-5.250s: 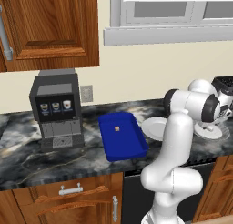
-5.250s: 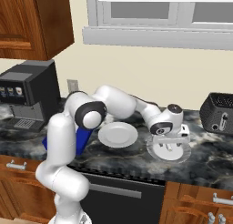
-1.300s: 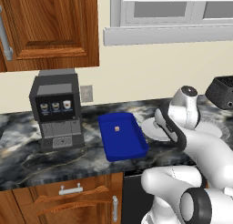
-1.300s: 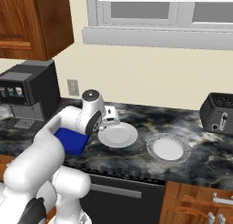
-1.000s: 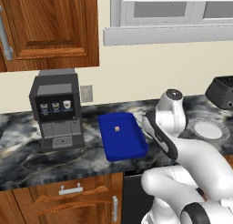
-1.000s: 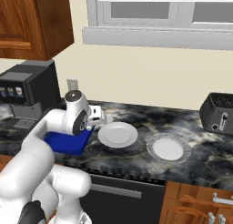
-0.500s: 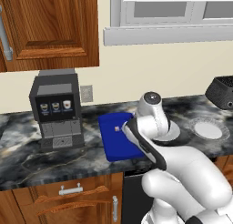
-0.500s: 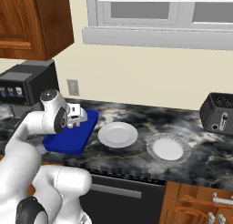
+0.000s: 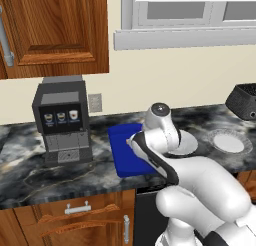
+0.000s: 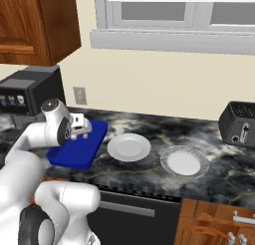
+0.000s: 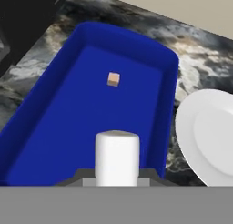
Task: Move the dessert items from the plates to the tray.
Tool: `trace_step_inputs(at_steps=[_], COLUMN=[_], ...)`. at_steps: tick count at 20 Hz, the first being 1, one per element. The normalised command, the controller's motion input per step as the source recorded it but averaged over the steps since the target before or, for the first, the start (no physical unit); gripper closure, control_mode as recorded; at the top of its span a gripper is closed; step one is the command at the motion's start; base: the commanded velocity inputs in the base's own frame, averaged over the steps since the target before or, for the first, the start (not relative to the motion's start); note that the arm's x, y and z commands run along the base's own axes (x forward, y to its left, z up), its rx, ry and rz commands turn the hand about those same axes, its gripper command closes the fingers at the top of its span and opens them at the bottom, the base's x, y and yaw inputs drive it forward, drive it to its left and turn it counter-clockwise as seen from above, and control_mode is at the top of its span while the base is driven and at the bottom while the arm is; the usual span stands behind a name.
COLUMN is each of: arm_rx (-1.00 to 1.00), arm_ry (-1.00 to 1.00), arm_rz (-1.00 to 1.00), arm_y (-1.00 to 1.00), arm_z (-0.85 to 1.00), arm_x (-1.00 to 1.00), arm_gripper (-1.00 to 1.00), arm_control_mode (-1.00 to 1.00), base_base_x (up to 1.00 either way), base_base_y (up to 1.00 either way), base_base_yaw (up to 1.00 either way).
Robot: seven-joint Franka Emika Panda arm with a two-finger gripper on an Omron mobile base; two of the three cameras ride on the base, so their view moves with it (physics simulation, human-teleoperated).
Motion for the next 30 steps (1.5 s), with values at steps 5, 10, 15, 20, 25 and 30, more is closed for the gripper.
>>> trace_step_inputs(at_steps=[5,10,15,20,25,30], arm_rx=[0.0,0.0,0.0,0.0,0.0,0.02], arm_ry=[0.11,0.3,0.25,0.01,-0.03,-0.04], arm_rz=[0.0,0.0,0.0,0.0,0.0,0.0], arm_y=[0.0,0.01,0.02,0.03,0.11,0.0], arm_z=[-0.09,0.0,-0.04,-0.32,-0.42,-0.46], arm_x=[0.15,0.13,0.1,0.01,0.0,0.0], arm_gripper=[1.0,1.0,1.0,1.0,1.0,1.0], arm_control_mode=[-1.0,-1.0,-1.0,-1.0,-1.0,-1.0], base_base_x=[0.0,0.0,0.0,0.0,0.0,0.0], base_base_y=[0.0,0.0,0.0,0.0,0.0,0.0], base_base_yaw=[0.0,0.0,0.0,0.0,0.0,0.0])
